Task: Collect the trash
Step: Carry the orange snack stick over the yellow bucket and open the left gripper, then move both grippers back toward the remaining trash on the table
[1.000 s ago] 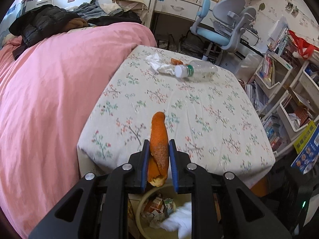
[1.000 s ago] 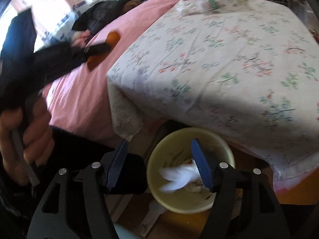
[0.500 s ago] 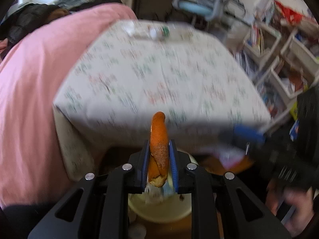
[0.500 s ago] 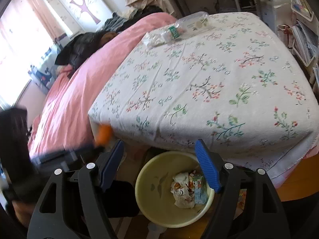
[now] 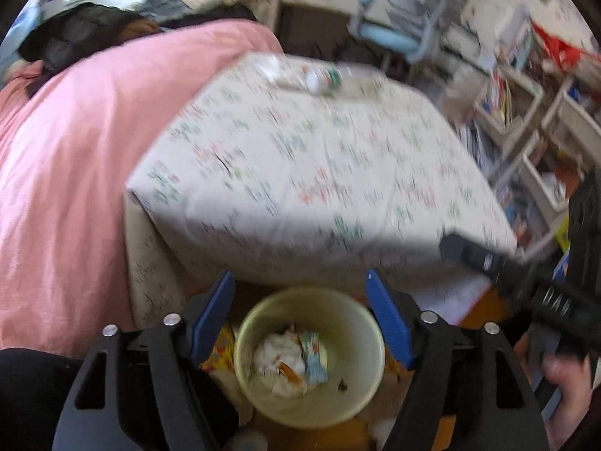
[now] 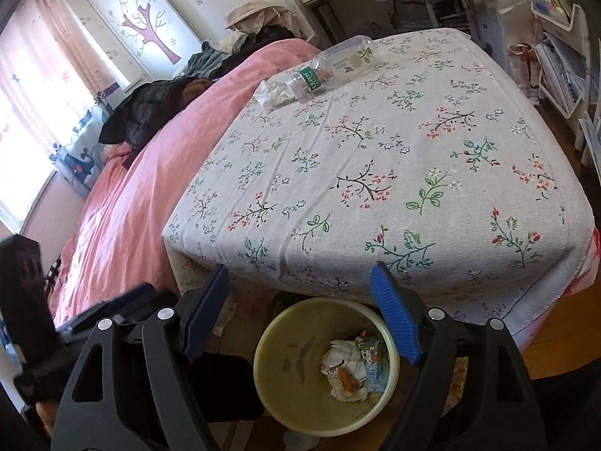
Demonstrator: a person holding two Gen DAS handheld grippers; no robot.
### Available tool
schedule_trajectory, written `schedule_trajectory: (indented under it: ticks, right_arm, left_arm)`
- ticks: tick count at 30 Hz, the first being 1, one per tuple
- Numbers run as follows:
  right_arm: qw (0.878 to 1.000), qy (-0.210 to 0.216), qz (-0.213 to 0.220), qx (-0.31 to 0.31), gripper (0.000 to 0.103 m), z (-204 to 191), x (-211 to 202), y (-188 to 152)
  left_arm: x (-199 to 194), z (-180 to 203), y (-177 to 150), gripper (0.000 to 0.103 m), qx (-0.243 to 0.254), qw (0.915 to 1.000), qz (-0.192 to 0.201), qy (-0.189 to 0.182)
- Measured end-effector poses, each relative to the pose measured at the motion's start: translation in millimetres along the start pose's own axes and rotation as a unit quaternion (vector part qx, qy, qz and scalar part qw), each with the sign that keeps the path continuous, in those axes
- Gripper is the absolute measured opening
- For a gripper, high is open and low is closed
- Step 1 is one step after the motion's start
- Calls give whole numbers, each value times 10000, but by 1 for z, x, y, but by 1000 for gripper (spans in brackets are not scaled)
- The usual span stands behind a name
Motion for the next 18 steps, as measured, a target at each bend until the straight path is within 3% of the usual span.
schedule_trajectory:
  ticks: [7, 18]
  right_arm:
    - [9999, -66, -29, -125, 75, -5, 3, -3]
    - [9992, -176, -5, -354, 76, -13, 6, -5]
  left_arm:
    - [-15, -13, 7, 77, -428, 9978, 502, 90]
    - [-23, -21, 12, 79, -657, 9947, 768, 189]
Point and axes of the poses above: each gripper's, at about its wrist camera, not at the fingertips, and x roughly the way its jaws point, z to its right, y to its top, the point moved 2 cm from there along x, roughly the way its jaws point, and after that the axes turned 3 degrees about -z, right-handed, at the moved point
